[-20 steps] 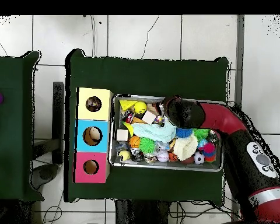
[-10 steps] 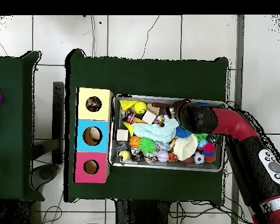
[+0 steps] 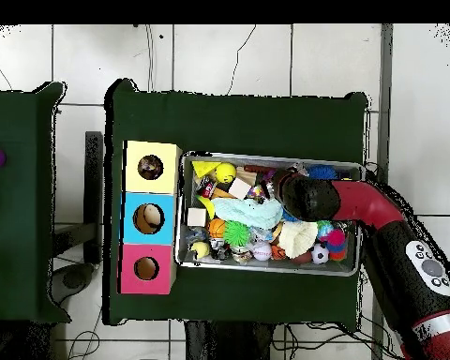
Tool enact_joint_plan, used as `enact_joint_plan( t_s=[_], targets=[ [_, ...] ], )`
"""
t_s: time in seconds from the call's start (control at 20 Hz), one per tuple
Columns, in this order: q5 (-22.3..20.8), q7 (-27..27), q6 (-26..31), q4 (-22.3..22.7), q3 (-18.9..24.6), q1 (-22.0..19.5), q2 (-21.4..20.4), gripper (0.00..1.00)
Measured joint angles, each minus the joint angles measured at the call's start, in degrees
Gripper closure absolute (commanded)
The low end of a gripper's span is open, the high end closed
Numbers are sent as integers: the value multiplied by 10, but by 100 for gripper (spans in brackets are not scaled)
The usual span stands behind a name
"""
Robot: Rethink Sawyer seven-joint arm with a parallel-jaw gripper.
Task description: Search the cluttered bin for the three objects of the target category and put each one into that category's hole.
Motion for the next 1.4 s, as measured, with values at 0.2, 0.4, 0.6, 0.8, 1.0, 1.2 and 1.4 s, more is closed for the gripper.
enact_joint_plan(
  t_s=[0.2, 0.4, 0.6, 0.8, 1.0, 1.2, 1.4],
  targets=[
    [-11, 0, 0, 16, 2, 0, 6, 0],
    [-16, 0, 0, 31, 8, -3, 10, 0],
    [-16, 0, 0, 33, 19, -13, 17, 0],
    [-17, 0, 0, 33, 28, -28, 30, 0],
    [-16, 0, 0, 33, 37, -39, 42, 0],
    [-17, 0, 0, 33, 44, -47, 50, 0],
    [-21, 0, 0, 32, 49, -50, 53, 0]
  ],
)
